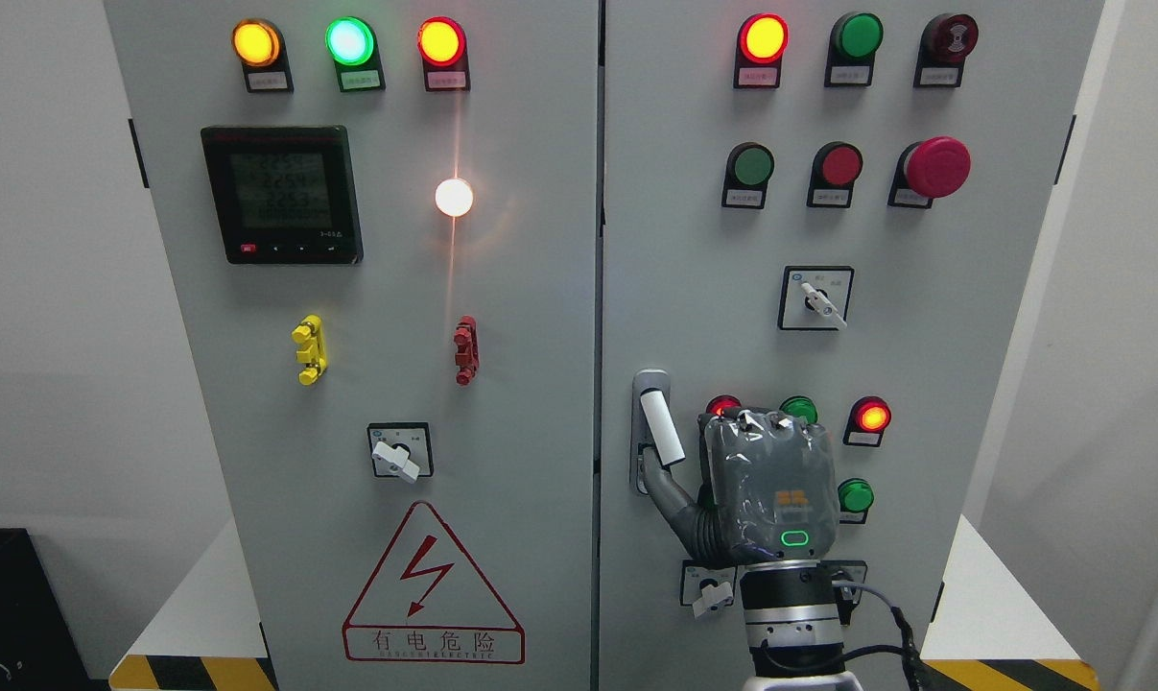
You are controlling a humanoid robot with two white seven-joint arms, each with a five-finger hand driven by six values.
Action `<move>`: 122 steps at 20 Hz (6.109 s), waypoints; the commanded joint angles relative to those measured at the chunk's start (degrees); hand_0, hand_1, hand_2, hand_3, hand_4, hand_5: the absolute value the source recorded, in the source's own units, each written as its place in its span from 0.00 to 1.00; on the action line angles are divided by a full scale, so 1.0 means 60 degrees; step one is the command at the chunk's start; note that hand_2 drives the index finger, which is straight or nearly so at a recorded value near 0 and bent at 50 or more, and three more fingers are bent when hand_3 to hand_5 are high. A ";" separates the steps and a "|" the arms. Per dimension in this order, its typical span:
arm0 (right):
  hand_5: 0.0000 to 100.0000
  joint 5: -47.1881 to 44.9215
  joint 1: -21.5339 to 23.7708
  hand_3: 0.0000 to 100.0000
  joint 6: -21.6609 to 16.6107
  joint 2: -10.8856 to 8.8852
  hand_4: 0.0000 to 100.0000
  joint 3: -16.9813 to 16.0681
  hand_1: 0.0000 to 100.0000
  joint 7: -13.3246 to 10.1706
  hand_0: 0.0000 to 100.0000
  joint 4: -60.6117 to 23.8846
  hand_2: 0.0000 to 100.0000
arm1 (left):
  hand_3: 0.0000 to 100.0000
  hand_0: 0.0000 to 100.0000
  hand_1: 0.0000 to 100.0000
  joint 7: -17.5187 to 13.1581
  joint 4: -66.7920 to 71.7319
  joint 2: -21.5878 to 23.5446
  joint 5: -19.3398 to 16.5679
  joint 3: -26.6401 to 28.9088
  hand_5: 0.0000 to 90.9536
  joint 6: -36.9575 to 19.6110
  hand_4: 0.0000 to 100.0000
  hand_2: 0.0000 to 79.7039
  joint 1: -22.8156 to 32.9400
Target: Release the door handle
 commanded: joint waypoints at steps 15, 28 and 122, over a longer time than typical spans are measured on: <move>1.00 0.0000 0.0001 1.00 -0.0017 0.0000 1.00 -0.0089 0.43 -0.0006 0.44 -0.0135 0.95 | 0.00 0.12 0.56 0.0000 0.0000 -0.0003 0.0000 0.0000 0.00 -0.0001 0.00 0.00 0.0088; 1.00 0.0000 0.0016 1.00 -0.0002 0.0015 1.00 -0.0104 0.43 -0.0021 0.44 -0.0194 0.94 | 0.00 0.12 0.56 0.0000 0.0000 -0.0003 0.0000 0.0000 0.00 -0.0001 0.00 0.00 0.0088; 1.00 0.0000 -0.0028 1.00 -0.0017 0.0015 1.00 -0.0441 0.43 -0.0021 0.46 -0.0428 0.94 | 0.00 0.12 0.56 0.0000 0.0000 0.0012 0.0000 0.0000 0.00 -0.0001 0.00 0.00 0.0088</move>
